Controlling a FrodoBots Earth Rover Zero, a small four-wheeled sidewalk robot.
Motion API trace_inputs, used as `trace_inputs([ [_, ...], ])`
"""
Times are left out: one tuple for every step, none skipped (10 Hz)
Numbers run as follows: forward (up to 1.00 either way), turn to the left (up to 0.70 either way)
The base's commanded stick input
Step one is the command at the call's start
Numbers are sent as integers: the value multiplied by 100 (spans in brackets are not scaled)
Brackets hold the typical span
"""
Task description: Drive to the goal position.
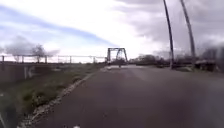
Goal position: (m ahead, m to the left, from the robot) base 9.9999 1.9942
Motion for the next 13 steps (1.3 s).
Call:
trace_inputs([
  [70,0],
  [70,0],
  [70,0],
  [70,0],
  [70,0],
  [70,0],
  [70,0],
  [70,0],
  [70,0],
  [70,0],
  [70,0],
  [70,0],
  [70,0],
])
